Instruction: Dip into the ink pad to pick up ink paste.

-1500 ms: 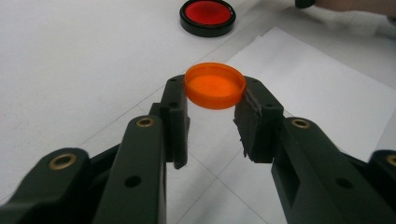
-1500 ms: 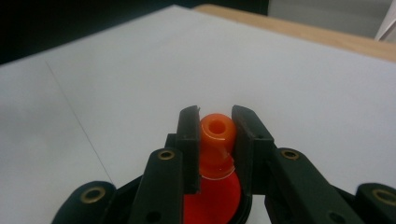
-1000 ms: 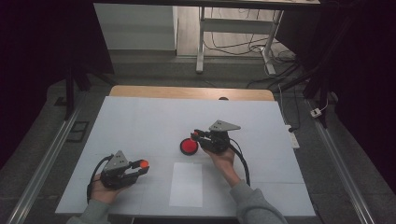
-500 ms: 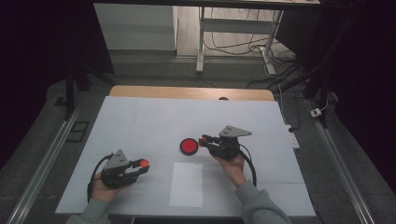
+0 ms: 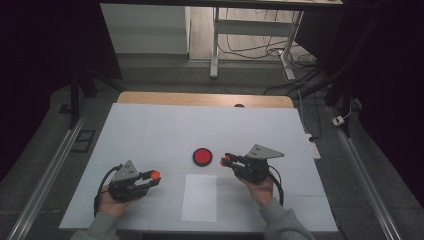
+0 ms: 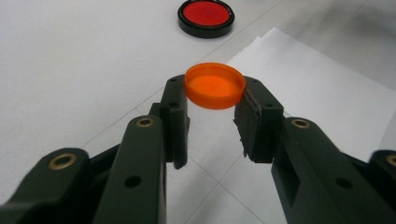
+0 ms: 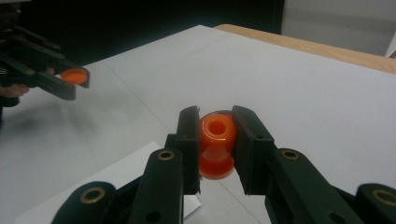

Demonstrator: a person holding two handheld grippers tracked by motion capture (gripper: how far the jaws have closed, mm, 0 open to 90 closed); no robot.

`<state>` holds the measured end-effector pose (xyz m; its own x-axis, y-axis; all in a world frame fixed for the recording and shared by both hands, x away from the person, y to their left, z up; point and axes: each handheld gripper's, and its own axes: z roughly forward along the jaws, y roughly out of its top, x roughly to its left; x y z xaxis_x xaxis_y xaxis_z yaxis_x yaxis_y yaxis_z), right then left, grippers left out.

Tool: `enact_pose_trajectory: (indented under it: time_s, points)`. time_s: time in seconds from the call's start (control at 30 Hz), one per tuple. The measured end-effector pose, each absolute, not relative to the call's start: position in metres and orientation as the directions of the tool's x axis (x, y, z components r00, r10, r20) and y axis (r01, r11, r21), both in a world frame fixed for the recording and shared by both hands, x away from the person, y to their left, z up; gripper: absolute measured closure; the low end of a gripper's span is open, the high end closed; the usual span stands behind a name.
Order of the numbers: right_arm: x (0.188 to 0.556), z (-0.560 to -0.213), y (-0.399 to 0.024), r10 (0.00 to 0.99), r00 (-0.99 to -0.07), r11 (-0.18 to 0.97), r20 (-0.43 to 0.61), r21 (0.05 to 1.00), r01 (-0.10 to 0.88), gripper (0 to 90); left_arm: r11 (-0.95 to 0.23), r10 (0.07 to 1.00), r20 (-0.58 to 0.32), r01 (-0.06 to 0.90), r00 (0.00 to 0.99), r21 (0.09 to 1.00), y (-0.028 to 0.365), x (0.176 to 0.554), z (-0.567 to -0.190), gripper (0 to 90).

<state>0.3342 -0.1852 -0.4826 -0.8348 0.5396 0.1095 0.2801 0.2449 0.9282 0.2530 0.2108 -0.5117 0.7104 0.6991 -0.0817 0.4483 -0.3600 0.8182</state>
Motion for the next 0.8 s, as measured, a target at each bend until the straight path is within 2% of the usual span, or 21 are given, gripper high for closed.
enact_pose_trajectory:
  time_s: [0.8]
  points:
    - [0.314,-0.476,-0.192,0.474,-0.876,0.242,0.094,0.942,0.232,72.5,-0.379,0.693,-0.060,0.434,0.719,0.817,0.206,0.257,-0.510,65.5]
